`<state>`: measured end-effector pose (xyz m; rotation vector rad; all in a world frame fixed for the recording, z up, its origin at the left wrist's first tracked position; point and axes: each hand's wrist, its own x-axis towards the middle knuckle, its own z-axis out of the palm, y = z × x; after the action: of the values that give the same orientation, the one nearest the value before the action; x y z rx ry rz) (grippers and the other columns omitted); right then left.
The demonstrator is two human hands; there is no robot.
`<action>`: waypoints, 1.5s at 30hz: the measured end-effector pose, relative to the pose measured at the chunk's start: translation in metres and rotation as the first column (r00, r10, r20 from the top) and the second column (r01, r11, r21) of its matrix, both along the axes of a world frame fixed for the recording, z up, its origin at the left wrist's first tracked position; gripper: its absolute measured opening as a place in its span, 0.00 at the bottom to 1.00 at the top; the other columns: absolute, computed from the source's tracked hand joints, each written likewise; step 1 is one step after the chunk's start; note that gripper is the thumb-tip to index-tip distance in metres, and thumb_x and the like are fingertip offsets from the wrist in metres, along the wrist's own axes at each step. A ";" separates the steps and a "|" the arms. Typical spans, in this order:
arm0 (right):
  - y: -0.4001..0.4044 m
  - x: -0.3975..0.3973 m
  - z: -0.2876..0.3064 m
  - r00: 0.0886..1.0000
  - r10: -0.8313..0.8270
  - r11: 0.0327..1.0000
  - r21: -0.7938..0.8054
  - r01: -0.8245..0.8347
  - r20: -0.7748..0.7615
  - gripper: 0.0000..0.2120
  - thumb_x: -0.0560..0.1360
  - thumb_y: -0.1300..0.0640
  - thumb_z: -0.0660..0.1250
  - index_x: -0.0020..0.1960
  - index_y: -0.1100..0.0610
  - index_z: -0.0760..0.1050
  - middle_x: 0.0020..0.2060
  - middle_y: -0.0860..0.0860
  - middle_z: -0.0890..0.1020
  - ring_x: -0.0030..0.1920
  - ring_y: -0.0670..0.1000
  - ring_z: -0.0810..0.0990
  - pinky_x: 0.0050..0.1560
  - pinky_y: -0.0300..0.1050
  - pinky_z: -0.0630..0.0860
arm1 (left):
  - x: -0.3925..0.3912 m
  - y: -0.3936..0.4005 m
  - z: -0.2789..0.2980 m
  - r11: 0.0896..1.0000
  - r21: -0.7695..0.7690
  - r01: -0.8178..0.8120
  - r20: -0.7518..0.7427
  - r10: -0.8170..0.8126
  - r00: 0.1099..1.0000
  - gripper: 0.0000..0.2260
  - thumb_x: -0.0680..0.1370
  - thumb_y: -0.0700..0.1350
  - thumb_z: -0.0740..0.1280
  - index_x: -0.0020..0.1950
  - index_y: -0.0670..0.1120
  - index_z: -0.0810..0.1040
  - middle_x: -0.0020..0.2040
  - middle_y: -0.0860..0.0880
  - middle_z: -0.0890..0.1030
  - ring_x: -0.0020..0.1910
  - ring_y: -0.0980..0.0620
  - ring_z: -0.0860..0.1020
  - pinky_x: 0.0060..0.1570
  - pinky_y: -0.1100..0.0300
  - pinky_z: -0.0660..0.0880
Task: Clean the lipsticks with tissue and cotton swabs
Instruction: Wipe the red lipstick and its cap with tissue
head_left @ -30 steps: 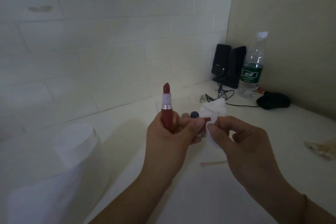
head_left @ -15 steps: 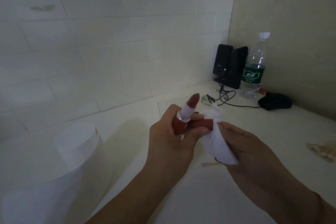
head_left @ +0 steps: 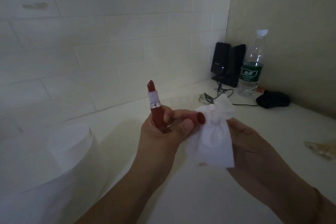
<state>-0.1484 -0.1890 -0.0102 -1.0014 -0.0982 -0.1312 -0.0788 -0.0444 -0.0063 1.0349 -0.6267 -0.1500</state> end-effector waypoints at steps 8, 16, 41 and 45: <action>-0.063 -0.008 0.012 0.724 -0.554 -0.262 -0.911 0.317 0.411 0.05 0.76 0.49 0.64 0.41 0.44 0.74 0.35 0.37 0.74 0.34 0.39 0.71 0.34 0.36 0.65 | 0.003 0.001 -0.006 0.940 -0.239 0.245 -0.285 -0.309 0.907 0.23 0.57 0.39 0.82 0.38 0.45 0.69 0.44 0.39 0.82 0.47 0.40 0.84 0.39 0.56 0.81; -0.051 -0.009 0.007 0.702 -0.408 -0.357 -0.810 0.466 0.584 0.06 0.71 0.45 0.67 0.47 0.41 0.74 0.39 0.38 0.76 0.37 0.37 0.71 0.36 0.35 0.64 | 0.000 0.000 -0.008 0.916 -0.218 0.336 -0.262 -0.387 0.884 0.15 0.61 0.39 0.81 0.36 0.46 0.75 0.45 0.41 0.83 0.44 0.42 0.84 0.38 0.58 0.82; 0.032 -0.008 0.001 0.975 -0.220 0.879 -0.424 0.217 0.041 0.14 0.68 0.43 0.72 0.48 0.50 0.82 0.22 0.52 0.66 0.23 0.50 0.63 0.25 0.42 0.61 | -0.013 -0.015 -0.016 0.976 0.057 0.210 -0.201 -0.195 0.960 0.26 0.72 0.66 0.58 0.53 0.45 0.78 0.54 0.50 0.82 0.65 0.48 0.76 0.70 0.39 0.63; 0.031 -0.007 0.002 0.979 -0.195 0.912 -0.358 0.201 0.053 0.15 0.67 0.43 0.74 0.48 0.50 0.84 0.21 0.51 0.64 0.22 0.49 0.61 0.24 0.40 0.59 | -0.019 -0.018 -0.015 0.976 0.050 0.211 -0.143 -0.202 0.969 0.23 0.75 0.64 0.63 0.52 0.45 0.79 0.57 0.48 0.81 0.66 0.51 0.74 0.73 0.44 0.57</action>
<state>-0.1557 -0.1584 -0.0080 -1.3796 -0.0355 -0.3161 -0.0976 -0.0627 -0.0216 1.0106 -0.6061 -0.4236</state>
